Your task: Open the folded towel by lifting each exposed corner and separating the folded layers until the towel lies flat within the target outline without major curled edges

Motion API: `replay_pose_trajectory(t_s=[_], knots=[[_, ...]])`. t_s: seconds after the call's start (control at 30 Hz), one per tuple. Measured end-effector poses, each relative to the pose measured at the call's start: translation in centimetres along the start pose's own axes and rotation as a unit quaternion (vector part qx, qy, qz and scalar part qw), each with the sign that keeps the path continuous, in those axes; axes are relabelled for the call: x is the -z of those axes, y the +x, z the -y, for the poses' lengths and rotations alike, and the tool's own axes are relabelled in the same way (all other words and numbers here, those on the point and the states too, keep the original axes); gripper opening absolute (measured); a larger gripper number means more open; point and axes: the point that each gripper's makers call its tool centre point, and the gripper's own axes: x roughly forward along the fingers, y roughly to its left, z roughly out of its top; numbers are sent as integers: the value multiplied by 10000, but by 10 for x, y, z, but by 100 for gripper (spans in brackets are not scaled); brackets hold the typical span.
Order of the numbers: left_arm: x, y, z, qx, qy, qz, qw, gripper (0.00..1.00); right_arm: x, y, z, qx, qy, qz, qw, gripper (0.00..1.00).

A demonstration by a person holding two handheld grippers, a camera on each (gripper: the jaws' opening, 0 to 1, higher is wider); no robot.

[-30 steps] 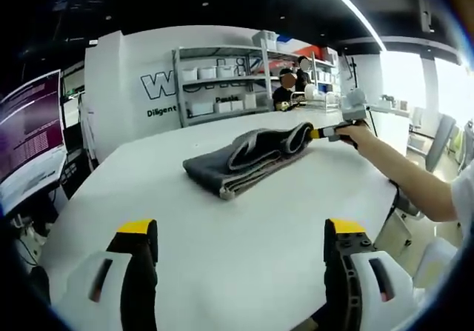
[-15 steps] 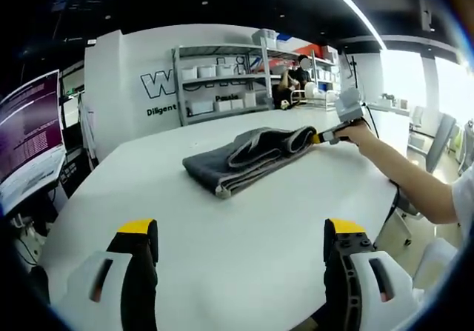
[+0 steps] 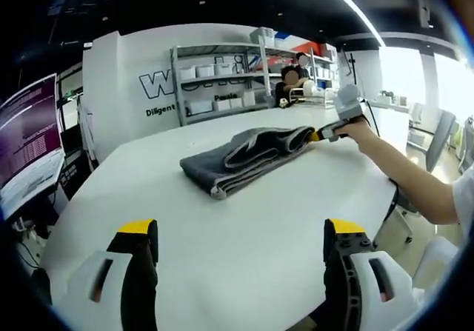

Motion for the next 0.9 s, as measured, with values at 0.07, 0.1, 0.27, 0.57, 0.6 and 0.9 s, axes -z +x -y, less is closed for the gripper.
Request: replay_pose_trajectory(t_s=[0.07,0.1,0.27,0.57,0.6,0.9], knots=[[-1,-1,-1,-14,-10,14,10000,91,-2,-3,1,33,-73,29,10000,29],[-1,-1,-1,-17,-17,17,10000,91,-3,-4,1,28,-130,67,9999,31],[-2,0,-1,-45,-56,37,10000,91,-23,-12,1,-176,-143,585,9980,30],[-1,3,3,-47,-17,-2,10000,91,-48,-23,-8,-377,-419,1250,9906,25],[0,3,2,-49,-20,-9,10000,91,-47,-22,-8,-381,-406,1214,9910,25],[1,3,2,-56,-26,-9,10000,91,-61,-33,0,-263,-266,1667,9853,25]])
